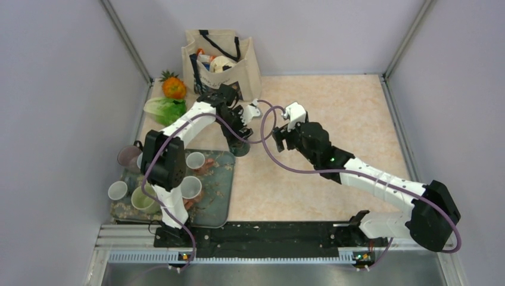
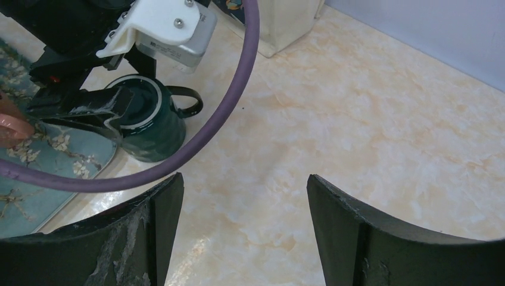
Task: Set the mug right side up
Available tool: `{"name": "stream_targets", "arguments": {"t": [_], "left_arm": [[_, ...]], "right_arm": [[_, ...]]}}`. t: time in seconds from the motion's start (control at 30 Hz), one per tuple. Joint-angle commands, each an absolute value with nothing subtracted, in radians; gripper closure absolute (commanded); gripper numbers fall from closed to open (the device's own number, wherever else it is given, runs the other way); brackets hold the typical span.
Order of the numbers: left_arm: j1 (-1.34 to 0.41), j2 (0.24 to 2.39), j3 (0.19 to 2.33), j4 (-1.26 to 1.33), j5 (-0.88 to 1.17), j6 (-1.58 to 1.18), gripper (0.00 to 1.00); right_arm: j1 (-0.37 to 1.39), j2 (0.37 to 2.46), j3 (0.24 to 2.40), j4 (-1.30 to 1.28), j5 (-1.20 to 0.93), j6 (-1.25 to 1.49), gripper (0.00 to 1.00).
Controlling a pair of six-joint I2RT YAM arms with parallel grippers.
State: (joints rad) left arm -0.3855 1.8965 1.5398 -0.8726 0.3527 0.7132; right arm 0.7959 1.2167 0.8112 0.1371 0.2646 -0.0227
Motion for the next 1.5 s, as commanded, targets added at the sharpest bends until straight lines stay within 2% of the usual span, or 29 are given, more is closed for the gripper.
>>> {"name": "stream_targets", "arguments": {"t": [0.0,0.13,0.3,0.43,0.57,0.73,0.83,1.0,1.13,1.27,1.37,1.43,1.47], "left_arm": [[-0.374,1.884,1.47,-1.007,0.344,0.871,0.1],[-0.375,1.875,1.536,-1.012,0.436,0.821,0.02],[-0.378,1.936,1.709,-1.027,0.507,0.695,0.01],[-0.383,2.057,1.872,-1.037,0.433,0.551,0.01],[-0.383,2.194,2.057,-1.075,0.313,0.282,0.02],[-0.383,2.232,2.063,-1.084,0.26,0.108,0.18],[-0.383,2.233,2.033,-1.043,0.212,0.078,0.24],[-0.39,2.29,2.064,-1.111,0.262,0.071,0.38],[-0.403,2.321,2.054,-1.162,0.352,0.081,0.41],[-0.416,2.332,2.043,-1.173,0.353,0.097,0.47],[-0.416,2.343,2.052,-1.192,0.365,0.106,0.62],[-0.417,2.342,2.052,-1.209,0.389,0.116,0.78],[-0.419,2.339,2.052,-1.217,0.4,0.121,0.89]], "right_arm": [[0.787,1.186,0.807,0.187,0.245,-0.013,0.25],[0.787,1.184,0.803,0.179,0.242,-0.011,0.25],[0.787,1.169,0.787,0.175,0.254,-0.012,0.25],[0.787,1.158,0.776,0.176,0.259,-0.012,0.25],[0.788,1.154,0.775,0.174,0.273,-0.01,0.25],[0.788,1.129,0.768,0.162,0.324,-0.007,0.25],[0.787,1.126,0.763,0.164,0.318,-0.007,0.25],[0.787,1.126,0.75,0.173,0.304,0.022,0.26],[0.788,1.122,0.741,0.174,0.308,0.022,0.26],[0.788,1.117,0.738,0.173,0.31,0.022,0.26],[0.788,1.116,0.738,0.174,0.311,0.022,0.26],[0.787,1.114,0.736,0.175,0.315,0.022,0.26],[0.788,1.113,0.734,0.175,0.32,0.024,0.26]]}}
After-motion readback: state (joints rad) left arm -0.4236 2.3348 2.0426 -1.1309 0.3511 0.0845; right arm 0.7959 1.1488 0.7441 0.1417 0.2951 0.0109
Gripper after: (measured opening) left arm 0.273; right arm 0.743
